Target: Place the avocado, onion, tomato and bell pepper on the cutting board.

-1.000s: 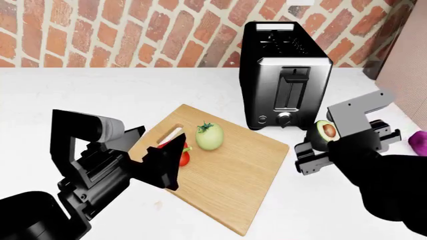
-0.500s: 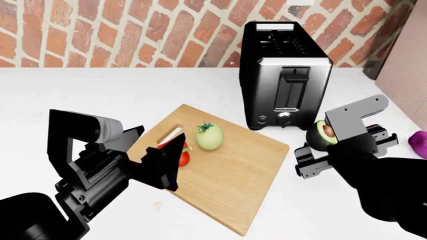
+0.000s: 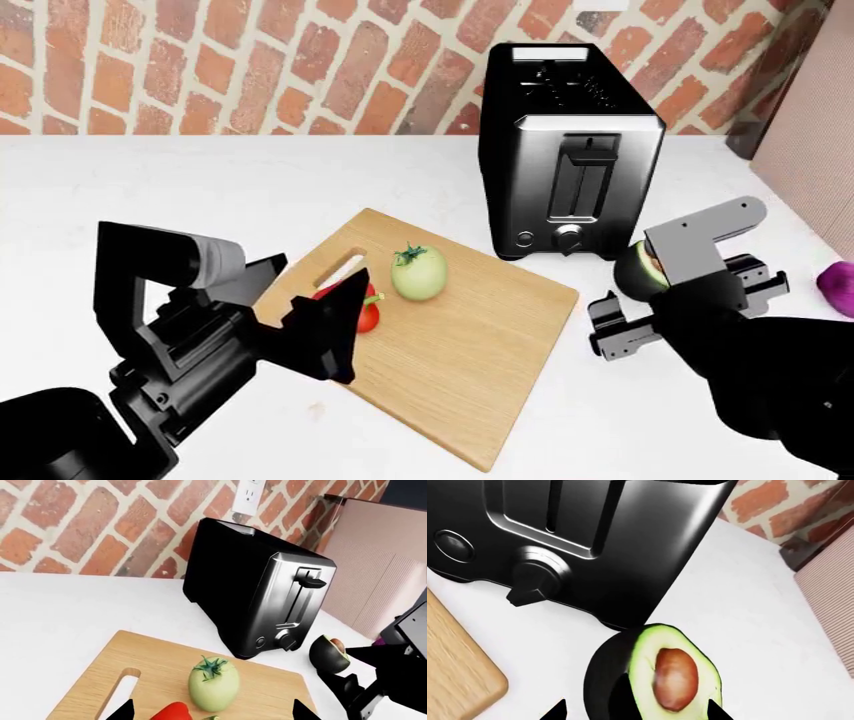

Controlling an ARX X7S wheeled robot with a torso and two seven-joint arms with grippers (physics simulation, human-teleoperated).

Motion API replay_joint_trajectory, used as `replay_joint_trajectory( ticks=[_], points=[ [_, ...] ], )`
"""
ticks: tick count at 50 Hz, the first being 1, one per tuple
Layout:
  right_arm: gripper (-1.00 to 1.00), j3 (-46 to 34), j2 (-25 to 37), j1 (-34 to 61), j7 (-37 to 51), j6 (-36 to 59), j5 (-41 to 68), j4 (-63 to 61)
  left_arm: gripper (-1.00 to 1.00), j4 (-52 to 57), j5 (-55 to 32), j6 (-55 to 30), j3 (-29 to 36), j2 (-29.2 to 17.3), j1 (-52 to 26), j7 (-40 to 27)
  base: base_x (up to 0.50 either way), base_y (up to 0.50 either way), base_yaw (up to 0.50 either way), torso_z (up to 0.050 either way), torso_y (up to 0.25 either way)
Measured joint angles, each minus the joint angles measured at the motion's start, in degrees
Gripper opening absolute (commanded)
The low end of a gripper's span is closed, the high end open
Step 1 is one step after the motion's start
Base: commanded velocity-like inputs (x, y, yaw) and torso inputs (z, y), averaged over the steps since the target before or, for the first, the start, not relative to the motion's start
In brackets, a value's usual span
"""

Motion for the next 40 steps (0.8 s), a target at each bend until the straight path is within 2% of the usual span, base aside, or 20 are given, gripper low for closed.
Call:
replay_joint_trajectory(
  ticks=[13, 14, 40],
  points=[
    [1.00, -0.43, -0.19, -0.03, -0.55, -0.53, -1.05, 1.26, 1.00, -0.19, 0.19, 0.25, 0.25, 0.03, 0.02, 0.03, 0.00, 0.00, 0.00, 0.000, 0.000],
    [-1.00, -0.48, -0.21, -0.01, -0.61, -0.56, -1.15, 1.36, 1.00, -0.23, 0.23, 0.27, 0.28, 0.04, 0.01, 0.04, 0.00, 0.00, 0.00, 0.000, 0.000],
    [-1.00, 3.16, 2.61, -0.04, 3.59, -2.31, 3.98, -7.62, 1.00, -0.32, 1.10, 0.97, 0.41, -0.10, 0.41, 0.61, 0.00, 0.00, 0.00, 0.000, 0.000]
  ],
)
